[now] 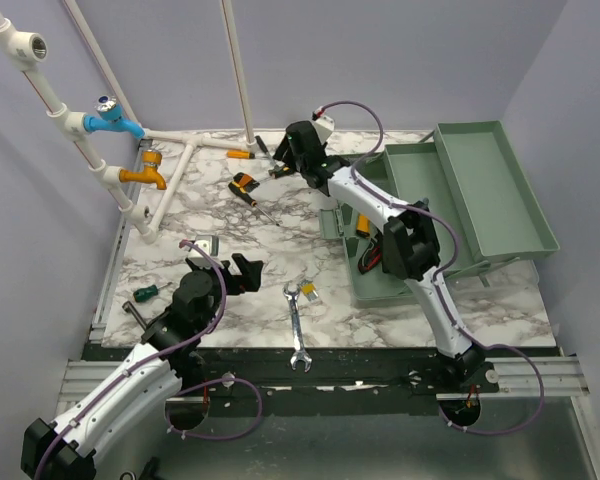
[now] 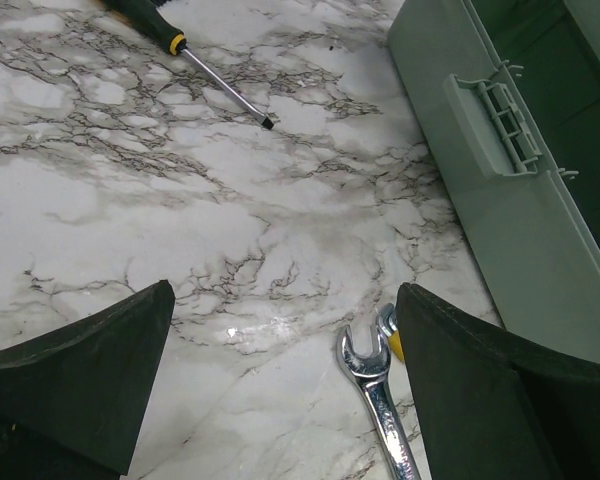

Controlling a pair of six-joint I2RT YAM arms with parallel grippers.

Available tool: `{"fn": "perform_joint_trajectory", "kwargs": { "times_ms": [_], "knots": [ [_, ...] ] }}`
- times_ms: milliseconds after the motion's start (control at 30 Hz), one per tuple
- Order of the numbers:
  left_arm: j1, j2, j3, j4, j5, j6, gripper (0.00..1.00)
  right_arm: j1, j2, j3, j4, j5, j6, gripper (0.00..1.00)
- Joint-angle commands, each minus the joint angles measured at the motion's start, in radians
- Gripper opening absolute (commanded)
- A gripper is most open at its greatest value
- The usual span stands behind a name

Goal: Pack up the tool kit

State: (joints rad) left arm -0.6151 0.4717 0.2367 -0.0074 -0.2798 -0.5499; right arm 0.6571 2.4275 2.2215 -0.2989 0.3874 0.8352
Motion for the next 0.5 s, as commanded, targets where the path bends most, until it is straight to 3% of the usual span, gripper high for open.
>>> {"fn": "perform_joint_trajectory", "kwargs": {
  "times_ms": [0, 233, 367, 467],
  "knots": [
    [0.002, -0.001, -0.011, -0.006, -0.020, -0.006, 0.94, -0.009, 0.099, 0.015, 0.304, -0.036, -0.079, 0.58],
    [0.002, 0.004, -0.010, -0.005, -0.022, -0.007, 0.94, -0.053, 0.236, 0.094, 0.444, -0.087, 0.070, 0.31],
    [0.002, 0.003, -0.011, -0.003, -0.023, -0.005, 0.94, -0.077, 0.311, 0.156, 0.392, -0.073, 0.200, 0.01],
    [0.002, 0.004, -0.010, -0.004, -0.028, -0.005, 0.94, -0.091, 0.340, 0.179, 0.301, -0.085, 0.335, 0.01]
  ]
}}
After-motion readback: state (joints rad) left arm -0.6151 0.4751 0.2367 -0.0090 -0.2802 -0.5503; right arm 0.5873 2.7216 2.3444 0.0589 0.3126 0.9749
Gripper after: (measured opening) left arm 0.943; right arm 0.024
